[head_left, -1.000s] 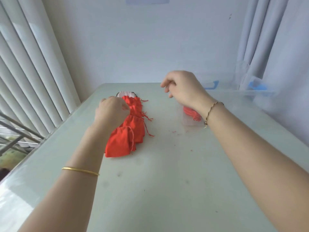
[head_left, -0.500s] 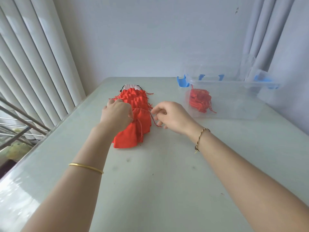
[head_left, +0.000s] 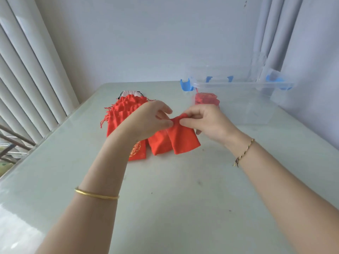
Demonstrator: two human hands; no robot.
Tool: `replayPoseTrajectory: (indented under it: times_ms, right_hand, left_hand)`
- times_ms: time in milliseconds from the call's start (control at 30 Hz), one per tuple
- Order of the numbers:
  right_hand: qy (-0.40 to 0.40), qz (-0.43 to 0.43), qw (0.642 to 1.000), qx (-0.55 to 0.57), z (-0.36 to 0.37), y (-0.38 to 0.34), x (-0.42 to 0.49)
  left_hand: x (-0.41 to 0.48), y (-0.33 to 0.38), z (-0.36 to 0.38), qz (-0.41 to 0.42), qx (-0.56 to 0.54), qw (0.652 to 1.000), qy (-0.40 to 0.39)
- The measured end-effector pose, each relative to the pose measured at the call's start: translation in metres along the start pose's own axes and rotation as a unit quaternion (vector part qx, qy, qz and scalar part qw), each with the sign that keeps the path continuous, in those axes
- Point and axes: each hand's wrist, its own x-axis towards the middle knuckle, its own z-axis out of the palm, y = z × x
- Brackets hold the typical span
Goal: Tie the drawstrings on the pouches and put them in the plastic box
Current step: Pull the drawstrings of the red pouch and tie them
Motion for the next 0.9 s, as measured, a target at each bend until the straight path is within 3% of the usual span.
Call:
replayPoseTrajectory:
  times_ms: [133,367,900]
  right_hand:
    - [0.011,0.032,0.999,-0.028,-0.029,0.016,0.002]
    - [0.003,0.097,0.972,-0.213,-0.059,0.033,0.006]
    - [0.072,0.087,0.962,-0.249,-0.074,0.034,0.004]
  left_hand:
    - [0.026,0.003,0.031,0.018,0.012,0.999,0.03]
    - [0.045,-0.008,0.042,0.026,0.027,0.999,0.032]
    - [0.043,-0.019,0.026,0.005,0.026,0.999,0.045]
